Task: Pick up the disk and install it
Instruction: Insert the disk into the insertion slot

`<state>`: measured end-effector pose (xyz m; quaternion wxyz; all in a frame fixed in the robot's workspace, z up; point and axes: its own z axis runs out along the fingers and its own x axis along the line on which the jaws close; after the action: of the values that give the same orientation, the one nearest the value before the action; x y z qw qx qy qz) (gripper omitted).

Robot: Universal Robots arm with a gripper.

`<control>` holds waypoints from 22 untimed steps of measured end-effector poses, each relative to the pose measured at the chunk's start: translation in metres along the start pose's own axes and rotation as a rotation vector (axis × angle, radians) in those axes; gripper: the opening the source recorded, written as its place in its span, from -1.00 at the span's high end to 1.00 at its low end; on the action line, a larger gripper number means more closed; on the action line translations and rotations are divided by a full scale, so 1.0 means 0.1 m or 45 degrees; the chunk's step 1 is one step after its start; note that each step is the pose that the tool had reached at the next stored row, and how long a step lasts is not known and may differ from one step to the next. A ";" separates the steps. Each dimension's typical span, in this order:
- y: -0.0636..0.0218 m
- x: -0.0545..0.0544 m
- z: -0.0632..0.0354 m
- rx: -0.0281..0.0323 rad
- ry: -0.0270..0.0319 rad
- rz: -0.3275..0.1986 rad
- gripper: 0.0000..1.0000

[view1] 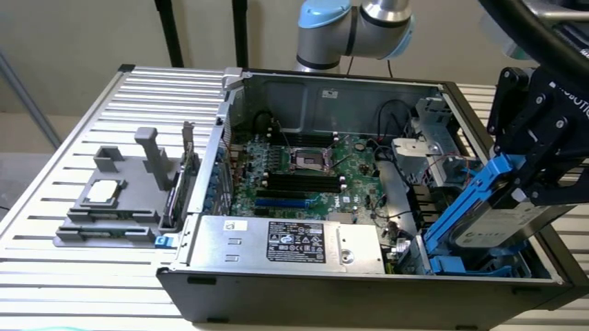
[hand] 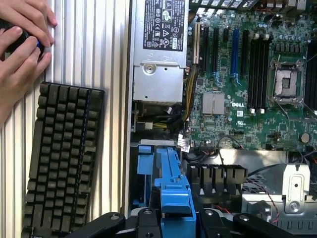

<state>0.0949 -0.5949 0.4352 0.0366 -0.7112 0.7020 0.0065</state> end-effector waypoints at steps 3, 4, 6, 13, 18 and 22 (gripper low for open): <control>0.001 0.00 0.011 0.0001 -0.0001 0.001 0.35; 0.001 0.00 0.015 0.0001 0.0000 0.002 0.35; 0.001 0.00 0.023 0.0002 -0.0004 0.002 0.35; 0.008 -0.01 0.043 0.0003 0.0001 0.005 0.35; 0.010 -0.03 0.059 0.0004 0.0002 0.008 0.35; 0.011 -0.03 0.075 0.0005 0.0003 0.009 0.35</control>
<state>0.0940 -0.5910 0.4279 0.0366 -0.7087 0.7046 0.0064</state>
